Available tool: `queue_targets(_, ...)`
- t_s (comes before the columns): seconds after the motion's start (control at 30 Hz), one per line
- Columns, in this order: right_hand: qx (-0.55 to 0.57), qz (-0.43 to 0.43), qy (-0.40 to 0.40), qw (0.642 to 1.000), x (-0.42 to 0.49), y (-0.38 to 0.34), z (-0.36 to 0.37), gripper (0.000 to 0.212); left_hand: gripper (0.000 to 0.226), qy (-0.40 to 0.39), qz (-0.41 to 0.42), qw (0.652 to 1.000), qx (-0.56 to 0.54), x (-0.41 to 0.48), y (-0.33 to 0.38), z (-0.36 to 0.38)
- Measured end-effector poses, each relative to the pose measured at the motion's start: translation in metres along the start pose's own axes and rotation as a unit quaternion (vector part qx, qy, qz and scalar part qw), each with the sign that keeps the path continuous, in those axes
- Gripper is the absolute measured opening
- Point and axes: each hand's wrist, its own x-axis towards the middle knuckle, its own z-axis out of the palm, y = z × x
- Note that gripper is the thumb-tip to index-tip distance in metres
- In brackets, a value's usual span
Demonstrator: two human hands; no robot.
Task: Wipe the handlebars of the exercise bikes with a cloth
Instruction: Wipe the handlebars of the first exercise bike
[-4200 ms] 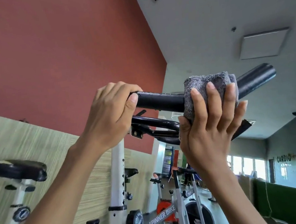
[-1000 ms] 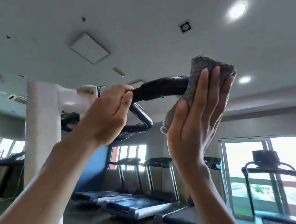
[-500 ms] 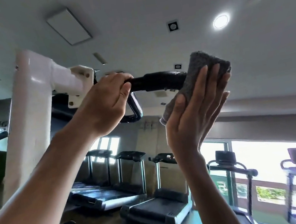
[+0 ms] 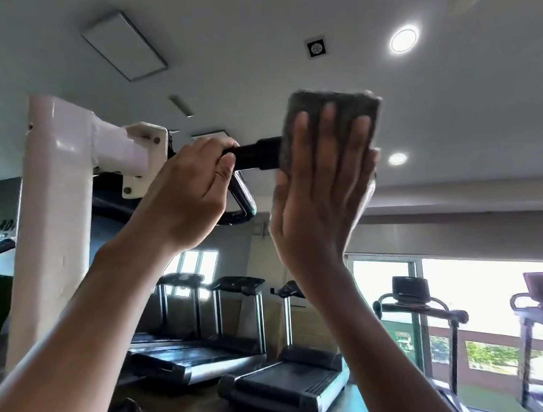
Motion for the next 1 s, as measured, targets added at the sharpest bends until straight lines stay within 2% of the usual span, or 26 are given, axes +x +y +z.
queue_targets(0.1, -0.038, -0.088, -0.014, 0.995, 0.003, -0.002, 0.002, 0.056, 0.042, -0.004, 0.001, 1.0, 0.006, 0.0, 0.0, -0.001)
queue_targets(0.17, -0.016, -0.092, -0.021, 0.995, 0.001, 0.01, -0.003, 0.055, 0.042, -0.002, -0.003, 1.0, 0.002, -0.001, 0.001, 0.0)
queue_targets(0.3, 0.115, 0.082, -0.014, 0.99, -0.003, 0.024, -0.012, 0.048, 0.042, -0.007, -0.014, 1.0, -0.001, -0.001, 0.003, 0.0)
queue_targets(0.33, 0.126, 0.097, -0.01, 0.987, -0.001, 0.021, -0.013, 0.047, 0.042, -0.006, -0.015, 1.0, 0.0, -0.001, 0.003, 0.001)
queue_targets(0.37, 0.117, 0.083, -0.01, 0.99, 0.0, 0.018, -0.013, 0.047, 0.042, -0.005, -0.016, 1.0, 0.001, -0.001, 0.003, 0.001)
queue_targets(0.47, 0.065, -0.037, -0.023, 0.997, 0.003, 0.018, -0.011, 0.046, 0.043, -0.007, -0.016, 1.0, 0.004, -0.001, 0.004, 0.001)
queue_targets(0.53, 0.066, -0.058, -0.034, 0.995, 0.003, 0.024, -0.013, 0.048, 0.043, -0.008, -0.016, 1.0, 0.007, -0.002, 0.005, 0.0)
queue_targets(0.6, 0.109, -0.002, -0.04, 0.993, -0.001, 0.03, -0.017, 0.048, 0.043, -0.01, -0.019, 1.0, 0.006, -0.002, 0.006, 0.0)
queue_targets(0.67, 0.186, 0.099, -0.039, 0.977, -0.004, 0.031, -0.02, 0.048, 0.042, -0.014, -0.024, 1.0, 0.003, -0.001, 0.006, 0.0)
queue_targets(0.73, 0.227, 0.155, -0.042, 0.961, -0.002, 0.024, -0.022, 0.048, 0.042, -0.017, -0.028, 0.999, 0.002, -0.001, 0.007, -0.001)
queue_targets(0.8, 0.194, 0.136, -0.047, 0.97, 0.002, 0.017, -0.021, 0.046, 0.042, -0.021, -0.033, 0.999, -0.003, -0.001, 0.008, -0.002)
queue_targets(0.9, 0.15, 0.012, -0.067, 0.986, 0.003, 0.017, -0.02, 0.044, 0.043, -0.019, -0.033, 0.999, -0.003, -0.002, 0.008, -0.002)
queue_targets(0.93, 0.159, 0.002, -0.074, 0.985, 0.003, 0.02, -0.022, 0.044, 0.043, -0.02, -0.034, 0.999, -0.002, -0.002, 0.008, -0.002)
queue_targets(1.0, 0.207, 0.054, -0.074, 0.974, 0.0, 0.025, -0.025, 0.046, 0.045, -0.022, -0.047, 0.999, -0.001, -0.003, 0.01, -0.004)
